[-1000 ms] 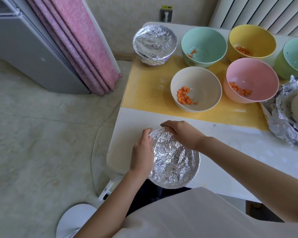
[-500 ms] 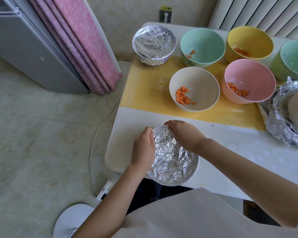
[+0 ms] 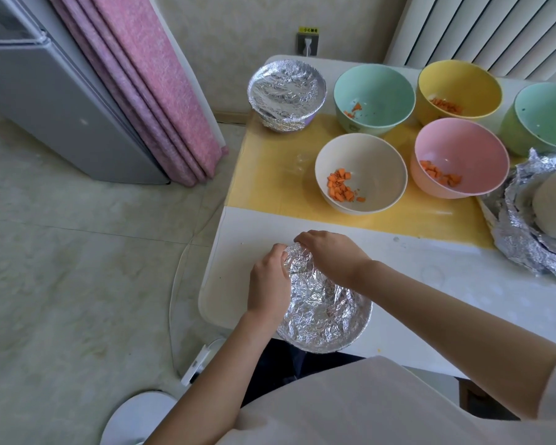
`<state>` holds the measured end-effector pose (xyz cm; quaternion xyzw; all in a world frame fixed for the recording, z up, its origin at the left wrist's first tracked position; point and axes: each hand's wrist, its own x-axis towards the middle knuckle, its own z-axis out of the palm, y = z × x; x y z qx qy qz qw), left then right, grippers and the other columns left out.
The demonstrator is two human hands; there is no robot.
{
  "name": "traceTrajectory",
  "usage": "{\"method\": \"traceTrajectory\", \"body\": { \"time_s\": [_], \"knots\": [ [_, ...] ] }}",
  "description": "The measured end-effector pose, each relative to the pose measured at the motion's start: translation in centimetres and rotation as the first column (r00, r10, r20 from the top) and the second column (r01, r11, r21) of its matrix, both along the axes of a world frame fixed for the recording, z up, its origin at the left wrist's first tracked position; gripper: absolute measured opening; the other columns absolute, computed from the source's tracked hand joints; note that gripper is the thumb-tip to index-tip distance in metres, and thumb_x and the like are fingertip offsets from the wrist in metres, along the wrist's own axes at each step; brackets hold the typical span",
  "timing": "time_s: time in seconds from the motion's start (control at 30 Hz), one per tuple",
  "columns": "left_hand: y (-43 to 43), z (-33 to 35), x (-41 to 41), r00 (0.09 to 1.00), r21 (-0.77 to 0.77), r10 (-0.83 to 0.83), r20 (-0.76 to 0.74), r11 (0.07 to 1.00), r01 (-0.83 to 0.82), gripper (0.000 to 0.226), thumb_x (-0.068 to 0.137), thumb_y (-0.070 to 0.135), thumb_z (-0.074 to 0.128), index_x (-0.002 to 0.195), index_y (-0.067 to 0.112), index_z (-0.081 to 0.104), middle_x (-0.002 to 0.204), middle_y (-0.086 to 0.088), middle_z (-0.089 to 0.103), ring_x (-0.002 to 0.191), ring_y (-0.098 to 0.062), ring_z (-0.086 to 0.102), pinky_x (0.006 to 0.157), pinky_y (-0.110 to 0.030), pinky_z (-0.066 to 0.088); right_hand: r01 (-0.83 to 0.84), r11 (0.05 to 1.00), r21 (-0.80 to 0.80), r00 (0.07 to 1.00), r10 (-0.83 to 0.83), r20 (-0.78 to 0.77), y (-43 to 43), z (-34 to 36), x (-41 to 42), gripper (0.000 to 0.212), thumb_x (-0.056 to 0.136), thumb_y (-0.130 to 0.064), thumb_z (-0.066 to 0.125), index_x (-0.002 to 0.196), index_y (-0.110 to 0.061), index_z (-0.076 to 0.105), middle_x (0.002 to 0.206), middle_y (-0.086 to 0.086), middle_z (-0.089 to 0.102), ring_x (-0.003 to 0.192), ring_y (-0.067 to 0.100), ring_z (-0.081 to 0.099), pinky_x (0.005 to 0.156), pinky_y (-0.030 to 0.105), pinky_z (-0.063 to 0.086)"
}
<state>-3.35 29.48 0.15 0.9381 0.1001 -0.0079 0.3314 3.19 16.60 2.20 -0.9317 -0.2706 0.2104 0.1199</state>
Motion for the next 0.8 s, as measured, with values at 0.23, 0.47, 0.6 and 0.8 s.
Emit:
{"method": "traceTrajectory", "body": {
  "time_s": [0.23, 0.47, 0.6, 0.8],
  "knots": [
    [0.1, -0.1, -0.2, 1.0, 0.015, -0.001, 0.002, 1.0, 0.001, 0.02, 0.095, 0.002, 0.044, 0.106, 0.005, 0.061, 0.079, -0.015, 0.065, 0.07, -0.033, 0.059, 0.057, -0.03, 0.03, -0.004, 0.995, -0.102, 1.0, 0.007, 0.029, 0.8, 0.1, 0.2, 0.035, 0.084, 0.005, 0.046, 0.116, -0.008, 0.053, 0.103, 0.009, 0.063, 0.088, 0.028, 0.06, 0.067, 0.033, 0.042],
    [-0.2, 0.1, -1.3, 0.989, -0.049, 0.143, -0.041, 0.988, -0.145, 0.038, 0.095, 0.003, 0.043, 0.129, 0.019, 0.051, 0.102, -0.008, 0.066, 0.091, -0.026, 0.061, 0.073, -0.034, 0.046, 0.089, 0.992, 0.084, 0.996, -0.088, -0.023, -1.4, -0.1, -0.2, 0.051, 0.09, 0.003, 0.04, 0.137, -0.014, 0.042, 0.128, 0.005, 0.057, 0.107, 0.027, 0.058, 0.084, 0.036, 0.047],
    [-0.3, 0.5, -1.9, 0.987, -0.034, 0.153, -0.044, 0.987, -0.154, 0.046, 0.095, 0.002, 0.041, 0.135, 0.025, 0.045, 0.118, -0.004, 0.062, 0.099, -0.025, 0.059, 0.078, -0.032, 0.044, 0.148, 0.975, 0.165, 0.989, -0.144, -0.036, -1.9, -1.2, -0.1, 0.049, 0.088, 0.007, 0.046, 0.131, -0.018, 0.051, 0.118, 0.005, 0.065, 0.099, 0.026, 0.063, 0.083, 0.039, 0.051],
    [-0.1, 0.4, -0.6, 0.997, -0.098, 0.067, -0.039, 0.993, -0.071, 0.032, 0.101, 0.019, 0.033, 0.126, 0.018, 0.051, 0.111, -0.005, 0.063, 0.093, -0.025, 0.058, 0.07, -0.026, 0.038, 0.147, 0.974, 0.174, 0.989, -0.143, -0.035, -1.8, -1.7, 0.2, 0.048, 0.084, 0.01, 0.047, 0.122, -0.017, 0.057, 0.098, 0.006, 0.068, 0.083, 0.026, 0.062, 0.069, 0.035, 0.048]
  ]
}}
